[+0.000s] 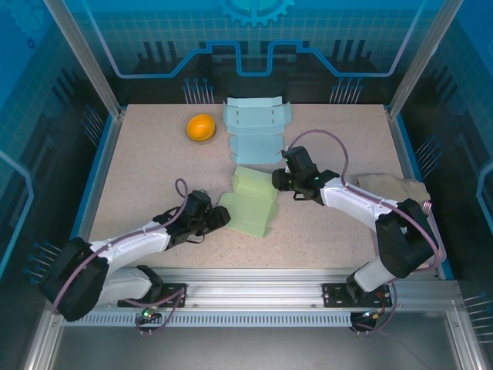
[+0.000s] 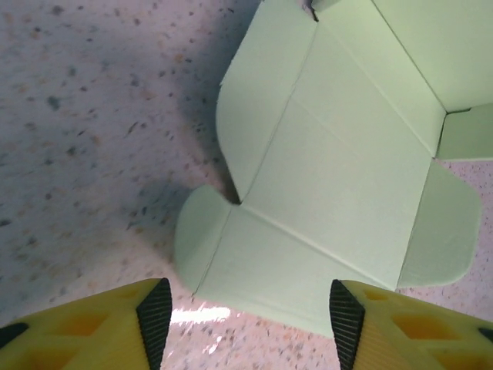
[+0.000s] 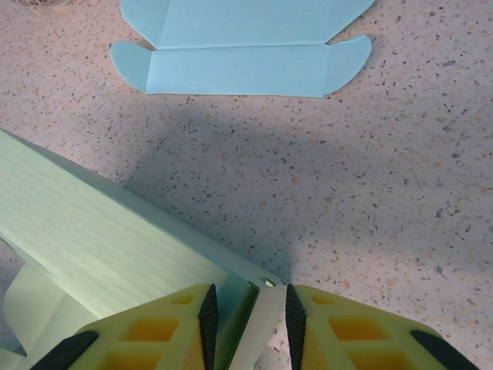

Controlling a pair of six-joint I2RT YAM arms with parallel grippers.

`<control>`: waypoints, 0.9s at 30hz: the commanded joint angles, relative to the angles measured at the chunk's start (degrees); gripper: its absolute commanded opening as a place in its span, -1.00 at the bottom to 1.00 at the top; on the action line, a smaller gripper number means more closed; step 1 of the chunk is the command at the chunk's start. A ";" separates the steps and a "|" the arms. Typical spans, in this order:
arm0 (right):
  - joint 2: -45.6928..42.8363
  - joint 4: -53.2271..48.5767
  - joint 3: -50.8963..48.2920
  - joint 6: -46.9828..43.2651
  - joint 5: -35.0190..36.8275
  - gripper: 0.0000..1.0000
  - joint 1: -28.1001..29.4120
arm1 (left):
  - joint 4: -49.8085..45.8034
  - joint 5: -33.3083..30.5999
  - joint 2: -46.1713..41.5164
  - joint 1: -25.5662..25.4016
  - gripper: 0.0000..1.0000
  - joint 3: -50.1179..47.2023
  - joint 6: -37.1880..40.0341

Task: Fold the paper box

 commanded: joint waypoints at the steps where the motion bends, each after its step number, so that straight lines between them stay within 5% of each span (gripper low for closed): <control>1: 0.59 -4.11 -0.19 0.72 1.74 -0.37 0.92 | 5.95 -0.01 3.46 -0.26 0.12 -0.63 -1.77; 7: 0.46 -4.46 -0.44 0.51 1.87 -0.36 0.96 | 5.46 -2.20 4.95 -0.98 -0.04 0.02 -0.97; 16: 0.44 -4.55 -0.23 0.28 1.95 -0.36 0.87 | -5.57 -7.54 0.73 -1.04 0.07 0.98 -0.56; 27: 0.19 -4.38 -0.49 0.28 1.75 -0.36 0.80 | -0.33 -9.33 2.45 -1.00 0.07 0.30 1.48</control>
